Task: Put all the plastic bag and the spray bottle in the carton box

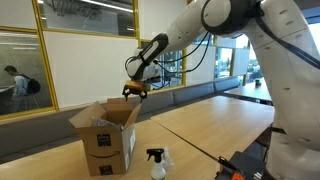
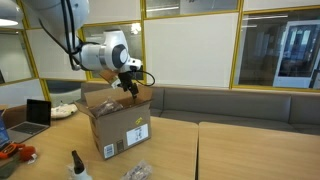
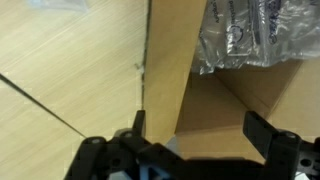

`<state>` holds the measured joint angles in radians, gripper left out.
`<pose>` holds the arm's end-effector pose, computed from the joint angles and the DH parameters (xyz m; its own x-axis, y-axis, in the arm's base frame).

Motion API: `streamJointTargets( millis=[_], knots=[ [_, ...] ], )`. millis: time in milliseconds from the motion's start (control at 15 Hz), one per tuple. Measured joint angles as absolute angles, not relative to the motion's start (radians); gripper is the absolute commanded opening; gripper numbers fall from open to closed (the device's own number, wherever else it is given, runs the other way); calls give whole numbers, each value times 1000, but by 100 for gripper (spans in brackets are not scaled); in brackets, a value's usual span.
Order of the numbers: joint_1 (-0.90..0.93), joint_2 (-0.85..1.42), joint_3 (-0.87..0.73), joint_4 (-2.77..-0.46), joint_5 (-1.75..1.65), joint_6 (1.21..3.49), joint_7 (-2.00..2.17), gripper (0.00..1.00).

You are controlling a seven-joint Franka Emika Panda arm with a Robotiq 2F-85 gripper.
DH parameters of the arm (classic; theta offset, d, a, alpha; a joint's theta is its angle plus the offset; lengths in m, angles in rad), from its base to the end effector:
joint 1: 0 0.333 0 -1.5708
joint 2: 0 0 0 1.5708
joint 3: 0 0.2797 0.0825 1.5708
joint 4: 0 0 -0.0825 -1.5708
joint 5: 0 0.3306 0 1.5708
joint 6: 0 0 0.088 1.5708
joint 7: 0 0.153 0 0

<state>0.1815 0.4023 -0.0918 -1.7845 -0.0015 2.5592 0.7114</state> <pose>0.6376 0.0617 0.3249 0.7645 -0.5702 0.3007 -0.5301 -0.8215 -0.2102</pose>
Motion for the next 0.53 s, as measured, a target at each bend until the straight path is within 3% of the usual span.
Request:
streamJointTargets(
  millis=[533],
  knots=[
    [128,19,-158,-2054,-265,2363,802,100]
  ],
)
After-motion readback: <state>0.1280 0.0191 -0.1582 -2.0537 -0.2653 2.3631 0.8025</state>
